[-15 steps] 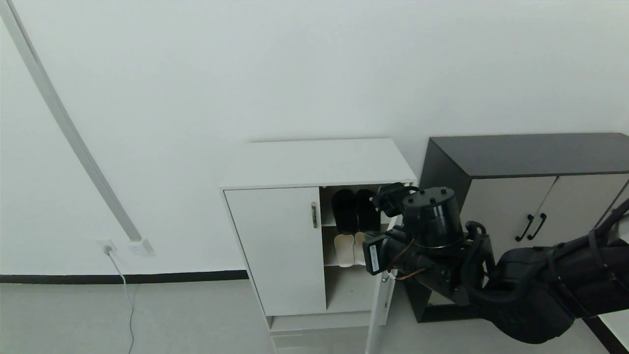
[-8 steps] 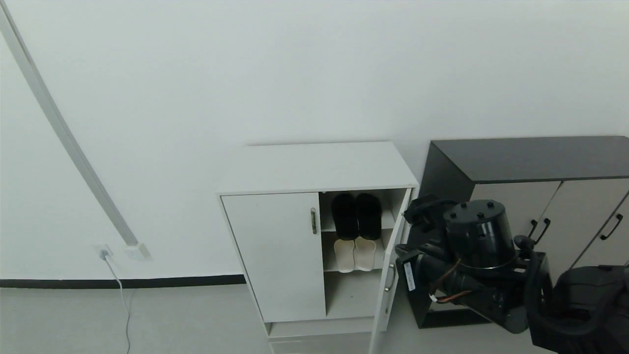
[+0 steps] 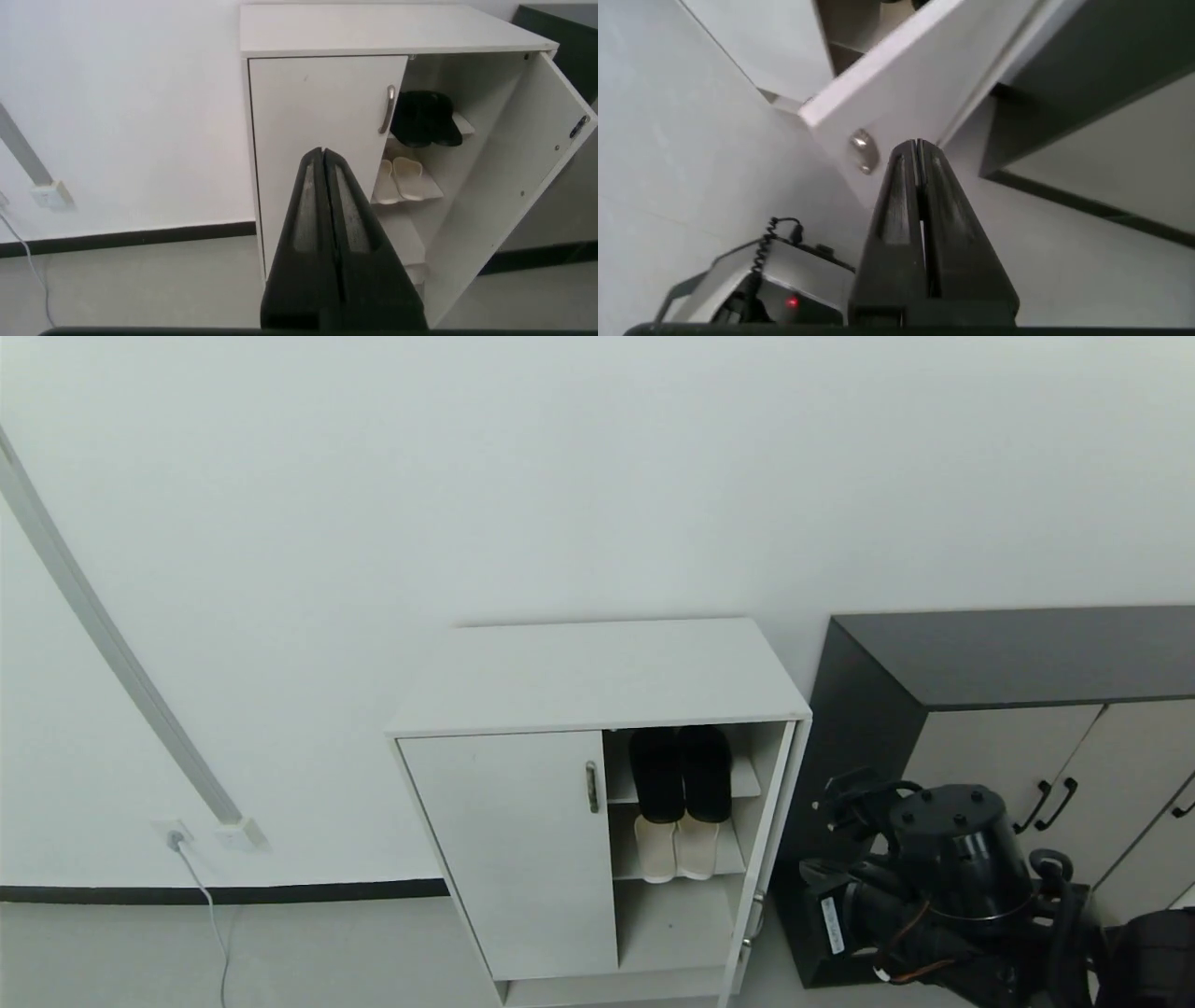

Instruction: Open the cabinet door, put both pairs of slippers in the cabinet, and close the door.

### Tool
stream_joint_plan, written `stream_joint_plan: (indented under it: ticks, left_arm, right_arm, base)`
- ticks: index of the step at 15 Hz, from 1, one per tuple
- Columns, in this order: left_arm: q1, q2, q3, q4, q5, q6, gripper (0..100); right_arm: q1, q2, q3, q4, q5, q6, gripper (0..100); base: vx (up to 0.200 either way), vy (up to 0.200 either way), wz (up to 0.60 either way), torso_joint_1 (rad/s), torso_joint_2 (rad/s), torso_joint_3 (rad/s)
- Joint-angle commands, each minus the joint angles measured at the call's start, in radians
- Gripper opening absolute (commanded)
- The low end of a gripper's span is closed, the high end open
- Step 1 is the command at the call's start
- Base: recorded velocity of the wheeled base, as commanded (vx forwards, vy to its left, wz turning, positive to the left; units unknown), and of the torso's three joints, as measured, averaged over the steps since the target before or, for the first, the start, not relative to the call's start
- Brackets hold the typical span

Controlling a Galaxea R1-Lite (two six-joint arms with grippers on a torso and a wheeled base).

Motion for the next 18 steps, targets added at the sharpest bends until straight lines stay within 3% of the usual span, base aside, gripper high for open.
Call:
stream_joint_plan:
  ticks: [1, 5, 18]
  left_arm:
    - [0.0, 0.001, 0.0, 0.0, 0.0, -0.001, 0]
    - [0.0, 0.001, 0.0, 0.0, 0.0, -0.001, 0]
    - [0.0, 0.001, 0.0, 0.0, -0.001, 0.0, 0]
  right_arm:
    - [-0.001, 0.11, -0.015, -0.046, 0.007, 0.022, 0]
    - [-0.036, 0.24, -0.097, -0.108, 0.03, 0.021, 0]
    - [-0.137, 0.561, -0.529, -0.111, 0.08, 0.018, 0]
  base:
    - [0.0, 0.0, 0.0, 0.0, 0.0, 0.0]
    - [0.0, 0.0, 0.0, 0.0, 0.0, 0.0]
    - [0.0, 0.0, 0.0, 0.0, 0.0, 0.0]
